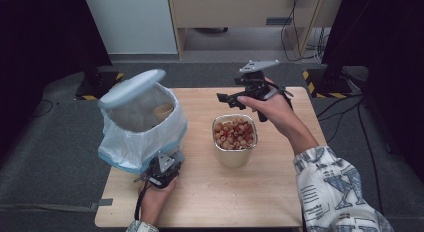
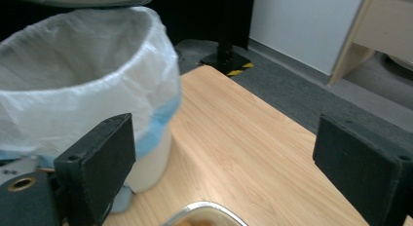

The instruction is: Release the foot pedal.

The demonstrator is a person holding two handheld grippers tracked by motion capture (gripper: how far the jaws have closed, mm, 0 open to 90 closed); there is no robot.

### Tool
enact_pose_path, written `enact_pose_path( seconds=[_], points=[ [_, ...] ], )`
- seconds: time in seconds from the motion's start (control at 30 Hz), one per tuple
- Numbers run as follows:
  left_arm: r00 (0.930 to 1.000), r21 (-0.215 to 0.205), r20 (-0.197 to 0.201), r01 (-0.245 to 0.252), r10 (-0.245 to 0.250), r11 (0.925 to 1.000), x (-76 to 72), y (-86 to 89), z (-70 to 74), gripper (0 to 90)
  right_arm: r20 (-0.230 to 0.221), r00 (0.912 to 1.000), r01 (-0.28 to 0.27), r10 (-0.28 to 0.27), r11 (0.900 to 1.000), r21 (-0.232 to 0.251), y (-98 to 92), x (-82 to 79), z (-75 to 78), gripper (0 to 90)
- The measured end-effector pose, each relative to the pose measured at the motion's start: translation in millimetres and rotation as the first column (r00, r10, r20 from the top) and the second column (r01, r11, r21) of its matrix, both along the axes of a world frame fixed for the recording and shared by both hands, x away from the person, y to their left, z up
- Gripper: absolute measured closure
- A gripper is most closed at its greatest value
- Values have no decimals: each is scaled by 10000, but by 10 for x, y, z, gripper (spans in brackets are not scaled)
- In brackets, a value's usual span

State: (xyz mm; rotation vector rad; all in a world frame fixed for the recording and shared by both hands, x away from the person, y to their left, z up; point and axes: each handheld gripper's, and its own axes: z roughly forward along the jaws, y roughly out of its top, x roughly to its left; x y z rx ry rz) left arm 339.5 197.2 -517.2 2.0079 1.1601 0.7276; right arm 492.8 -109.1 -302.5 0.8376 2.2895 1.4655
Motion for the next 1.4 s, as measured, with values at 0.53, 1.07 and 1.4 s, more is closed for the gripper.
enact_pose_path(
  seconds=[0.53,1.07,1.4],
  points=[
    [9980,-471,43,639,-638,9968,-126,-92,111,362,282,9565,2903,-2905,9569,120,-836,-255,-479,62],
    [9966,-356,-59,818,-820,9960,-113,-96,95,322,11,8972,4413,-4416,8968,328,-1304,-545,-982,48],
    [9947,-341,-251,989,-998,9945,-106,-107,79,310,-395,8687,4943,-4937,8693,55,-1476,-695,-1346,46]
  ],
)
